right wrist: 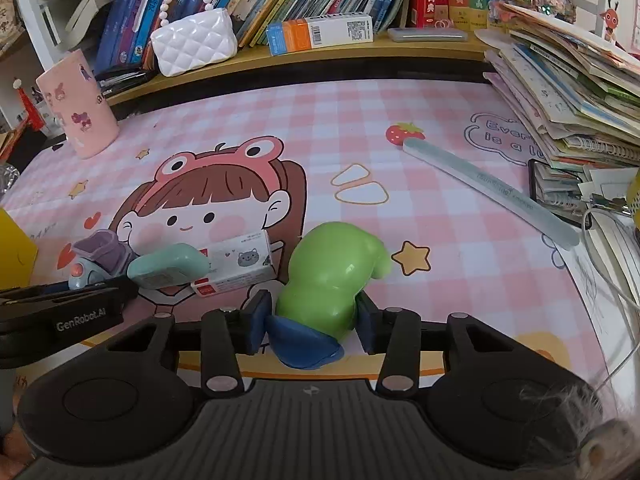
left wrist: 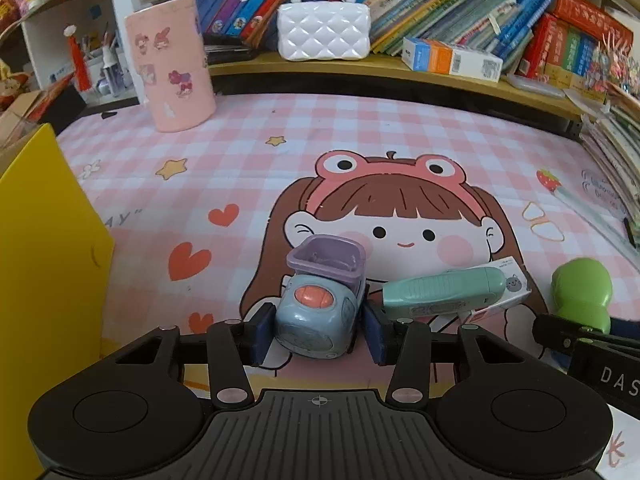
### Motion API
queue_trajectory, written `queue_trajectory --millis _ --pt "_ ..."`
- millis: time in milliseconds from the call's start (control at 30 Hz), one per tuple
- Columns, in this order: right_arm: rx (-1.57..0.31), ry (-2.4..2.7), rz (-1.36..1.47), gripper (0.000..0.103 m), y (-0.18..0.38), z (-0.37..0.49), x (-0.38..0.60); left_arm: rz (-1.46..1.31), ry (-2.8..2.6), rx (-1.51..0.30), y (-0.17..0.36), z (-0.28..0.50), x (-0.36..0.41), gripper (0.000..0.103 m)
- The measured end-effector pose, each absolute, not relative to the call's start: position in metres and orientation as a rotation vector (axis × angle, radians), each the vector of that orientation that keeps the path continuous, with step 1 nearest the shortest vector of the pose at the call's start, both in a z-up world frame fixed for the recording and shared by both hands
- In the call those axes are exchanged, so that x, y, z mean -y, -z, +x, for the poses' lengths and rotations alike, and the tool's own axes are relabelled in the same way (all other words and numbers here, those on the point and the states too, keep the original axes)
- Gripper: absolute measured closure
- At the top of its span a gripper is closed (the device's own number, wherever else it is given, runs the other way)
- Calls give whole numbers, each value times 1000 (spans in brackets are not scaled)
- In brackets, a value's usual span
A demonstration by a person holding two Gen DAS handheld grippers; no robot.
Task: Organize objects
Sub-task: 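Grasp the green-and-blue toy with the right tool while the left tool grasps the grey toy car, then carry the green-and-blue toy in the right tool while the left tool carries the car to the box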
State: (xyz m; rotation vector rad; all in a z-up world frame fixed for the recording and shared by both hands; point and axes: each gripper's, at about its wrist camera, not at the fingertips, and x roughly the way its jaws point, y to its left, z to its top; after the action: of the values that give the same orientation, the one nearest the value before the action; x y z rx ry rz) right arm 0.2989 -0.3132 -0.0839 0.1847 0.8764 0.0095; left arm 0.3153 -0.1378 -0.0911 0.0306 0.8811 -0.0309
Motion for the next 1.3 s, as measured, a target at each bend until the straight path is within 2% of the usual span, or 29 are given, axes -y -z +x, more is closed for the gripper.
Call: queue_trajectory --millis 533,967,1300 --pt "-818 -84 156 62 44 230 302 -104 151 -799 34 245 114 61" --pt "-850 -89 157 62 38 167 261 -134 217 -796 21 171 76 61" --pt "-837 -150 105 62 26 117 193 -190 177 -782 15 114 9 61"
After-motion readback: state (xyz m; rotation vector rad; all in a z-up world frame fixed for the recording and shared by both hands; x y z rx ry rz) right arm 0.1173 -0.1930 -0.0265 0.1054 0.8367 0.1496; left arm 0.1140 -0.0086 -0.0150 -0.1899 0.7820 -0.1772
